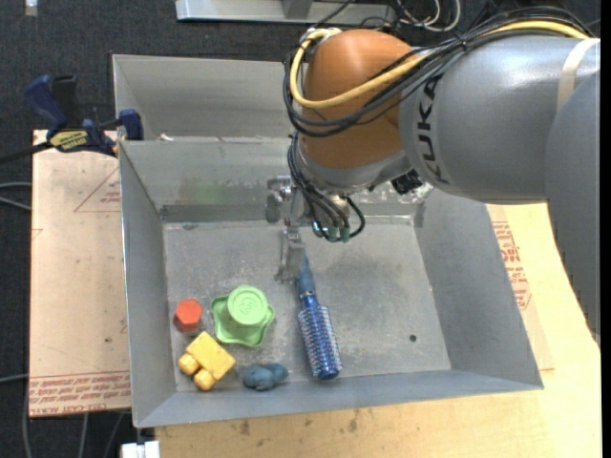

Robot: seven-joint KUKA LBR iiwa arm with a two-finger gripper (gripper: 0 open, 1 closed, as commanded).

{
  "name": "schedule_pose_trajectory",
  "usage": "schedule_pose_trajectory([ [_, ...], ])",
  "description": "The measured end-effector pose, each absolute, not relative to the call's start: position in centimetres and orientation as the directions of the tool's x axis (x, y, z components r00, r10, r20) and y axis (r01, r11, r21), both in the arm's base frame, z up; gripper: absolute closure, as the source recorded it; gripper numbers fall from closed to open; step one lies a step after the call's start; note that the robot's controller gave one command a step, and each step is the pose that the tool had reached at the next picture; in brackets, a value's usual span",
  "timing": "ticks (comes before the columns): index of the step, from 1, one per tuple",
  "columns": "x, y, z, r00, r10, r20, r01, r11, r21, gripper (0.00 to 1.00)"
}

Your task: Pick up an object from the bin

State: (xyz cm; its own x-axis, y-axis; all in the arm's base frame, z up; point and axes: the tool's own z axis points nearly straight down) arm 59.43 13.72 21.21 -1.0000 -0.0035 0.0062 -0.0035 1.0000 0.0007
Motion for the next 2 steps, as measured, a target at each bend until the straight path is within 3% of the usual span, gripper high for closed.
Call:
schedule_pose_trajectory([
  [1, 54.6, 16.0, 11.8, -0.991, -0.133, 0.009, -0.133, 0.991, 0.001, 0.00],
  [2, 49.4, 21.8, 7.4, -0.944, -0.330, -0.004, -0.330, 0.944, 0.002, 0.00],
])
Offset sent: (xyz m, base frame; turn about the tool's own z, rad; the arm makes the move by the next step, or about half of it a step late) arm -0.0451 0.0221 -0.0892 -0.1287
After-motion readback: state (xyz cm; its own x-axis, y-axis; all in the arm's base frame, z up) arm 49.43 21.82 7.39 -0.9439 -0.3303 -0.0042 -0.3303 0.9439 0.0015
